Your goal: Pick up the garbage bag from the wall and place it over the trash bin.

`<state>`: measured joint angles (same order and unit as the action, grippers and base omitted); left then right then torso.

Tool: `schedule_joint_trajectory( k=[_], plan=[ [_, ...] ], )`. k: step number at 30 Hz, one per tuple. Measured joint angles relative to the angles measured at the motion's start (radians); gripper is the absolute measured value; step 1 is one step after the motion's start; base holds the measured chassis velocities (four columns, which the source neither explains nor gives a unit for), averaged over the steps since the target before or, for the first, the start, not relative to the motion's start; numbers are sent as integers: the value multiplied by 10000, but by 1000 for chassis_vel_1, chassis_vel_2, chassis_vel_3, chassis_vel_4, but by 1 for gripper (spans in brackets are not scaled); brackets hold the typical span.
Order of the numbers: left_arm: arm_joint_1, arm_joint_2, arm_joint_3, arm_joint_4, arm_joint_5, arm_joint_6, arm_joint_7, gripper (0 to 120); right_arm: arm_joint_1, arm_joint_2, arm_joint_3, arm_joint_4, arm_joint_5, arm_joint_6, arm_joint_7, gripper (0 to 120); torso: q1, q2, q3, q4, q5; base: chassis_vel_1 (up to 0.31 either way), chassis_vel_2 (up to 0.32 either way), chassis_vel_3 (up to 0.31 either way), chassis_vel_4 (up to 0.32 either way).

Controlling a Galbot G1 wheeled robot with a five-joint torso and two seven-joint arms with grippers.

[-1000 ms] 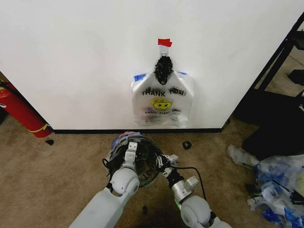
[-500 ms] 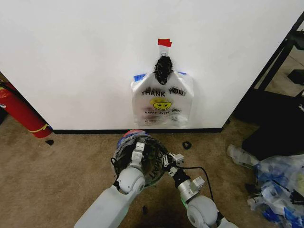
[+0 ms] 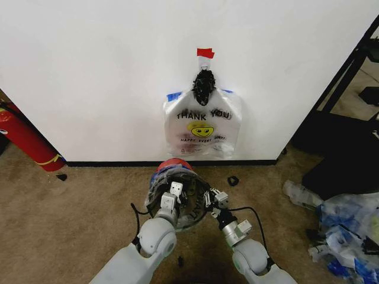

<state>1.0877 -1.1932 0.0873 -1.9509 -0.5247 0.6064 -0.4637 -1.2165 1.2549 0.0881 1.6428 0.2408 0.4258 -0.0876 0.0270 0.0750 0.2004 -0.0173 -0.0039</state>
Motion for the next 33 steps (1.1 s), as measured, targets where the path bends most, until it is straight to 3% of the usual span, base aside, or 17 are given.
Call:
schedule_joint_trajectory(
  k=[3,12,19,33],
  plan=[
    [22,-20,-10,-43,-245,535,15,0,-39,5,17,26,-35,275,-147,0,0,0,0,1,0,0,0,0,0],
    [-385,-168,-52,840,358,375,85,0,-362,-86,-21,562,166,396,-386,0,0,0,0,-1,0,0,0,0,0],
    [-651,-122,-148,1530,1368,-208,140,0,-515,-108,-134,855,473,229,-396,0,0,0,1,0,0,0,0,0,0],
    [-1105,-106,-273,2372,2034,-1238,225,0,-578,-112,-485,1211,1781,-383,-325,0,0,0,1,-1,-1,0,0,0,0]
  ],
)
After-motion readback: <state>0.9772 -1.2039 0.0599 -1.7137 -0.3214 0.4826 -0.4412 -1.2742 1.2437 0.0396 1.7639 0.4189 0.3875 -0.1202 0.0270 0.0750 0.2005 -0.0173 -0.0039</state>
